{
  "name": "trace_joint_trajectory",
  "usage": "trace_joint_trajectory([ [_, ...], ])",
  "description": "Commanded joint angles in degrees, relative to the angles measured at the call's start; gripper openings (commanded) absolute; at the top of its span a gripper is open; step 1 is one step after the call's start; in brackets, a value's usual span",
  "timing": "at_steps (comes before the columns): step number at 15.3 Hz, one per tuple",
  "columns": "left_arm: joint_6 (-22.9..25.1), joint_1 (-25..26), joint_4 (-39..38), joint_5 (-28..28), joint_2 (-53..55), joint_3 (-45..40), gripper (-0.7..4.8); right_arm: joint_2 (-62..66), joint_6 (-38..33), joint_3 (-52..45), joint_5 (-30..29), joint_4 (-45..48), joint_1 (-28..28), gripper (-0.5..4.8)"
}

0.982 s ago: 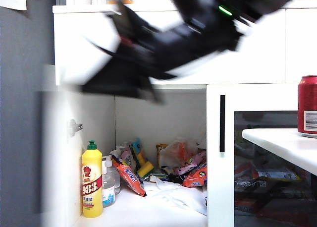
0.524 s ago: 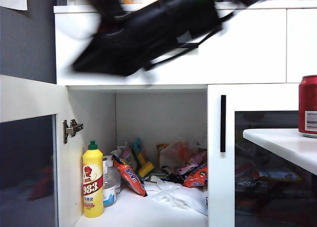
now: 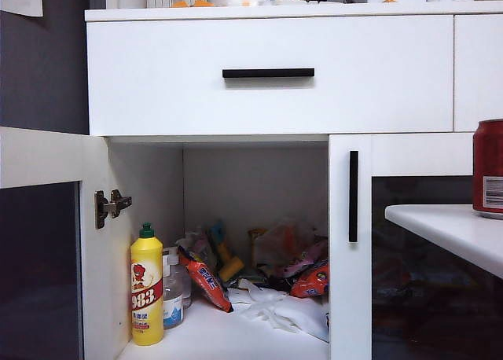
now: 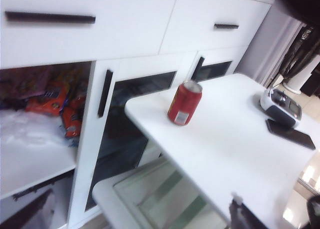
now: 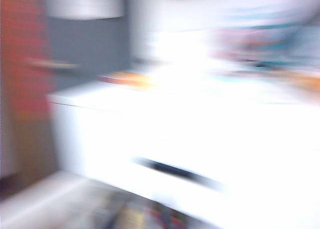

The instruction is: Open the left door of the white cabinet, pick up a can of beverage from the table on the right, place it inside the cabinet, and finally close the cabinet door.

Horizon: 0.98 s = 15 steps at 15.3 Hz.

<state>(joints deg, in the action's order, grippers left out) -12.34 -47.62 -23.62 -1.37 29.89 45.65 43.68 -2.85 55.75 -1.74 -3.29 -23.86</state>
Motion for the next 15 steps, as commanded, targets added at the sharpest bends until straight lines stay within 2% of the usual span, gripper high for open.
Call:
trace_joint_trajectory([
  [1, -0.1, 0.0, 7.4, -5.1, 6.1, 0.2, 4.79, -10.1, 2.5, -1.9, 14.5, -14.3, 0.8, 4.63],
  [2, -0.1, 0.0, 11.7, -7.0, 10.2, 0.2, 4.79, -15.3, 2.4, -5.0, 19.2, -16.7, 0.8, 4.63],
  [4, 0.7, 0.0, 21.7, -9.2, 18.7, 0.2, 4.79, -20.9, 0.0, -16.2, 22.4, -14.4, 0.8, 4.64],
  [5, 6.6, 0.0, 26.9, -9.2, 24.1, 0.2, 4.79, -18.8, -1.6, -25.1, 22.9, -5.0, 0.8, 4.75],
  [6, 7.5, 0.0, 28.1, -9.2, 25.5, 0.2, 4.79, -17.9, -1.6, -27.5, 24.1, -1.5, 0.8, 4.75],
  [8, 9.0, 0.1, 34.3, -9.2, 32.6, 0.2, 4.79, -9.5, 2.0, -36.0, 28.7, 16.1, 1.0, 4.75],
  [9, 8.9, 0.1, 34.3, -9.2, 34.3, 0.2, 4.79, -4.6, 4.4, -36.4, 28.8, 20.1, 1.7, 4.79],
  [11, 9.0, 0.1, 33.2, -9.0, 34.8, 0.2, 4.79, 5.1, 4.0, -36.4, 28.7, 28.1, 8.1, 4.79],
  [12, 9.0, 0.1, 33.2, -9.0, 34.8, 0.2, 4.79, 6.2, 3.3, -36.4, 28.6, 29.4, 9.1, 4.79],
  [14, 9.0, 0.1, 33.0, -8.9, 34.8, 0.2, 4.79, 10.5, 1.4, -36.4, 26.3, 34.4, 11.9, 4.79],
  [15, 9.0, 0.1, 32.8, -8.9, 34.8, 0.2, 4.79, 13.4, 1.4, -36.4, 23.0, 37.2, 13.2, 4.79],
])
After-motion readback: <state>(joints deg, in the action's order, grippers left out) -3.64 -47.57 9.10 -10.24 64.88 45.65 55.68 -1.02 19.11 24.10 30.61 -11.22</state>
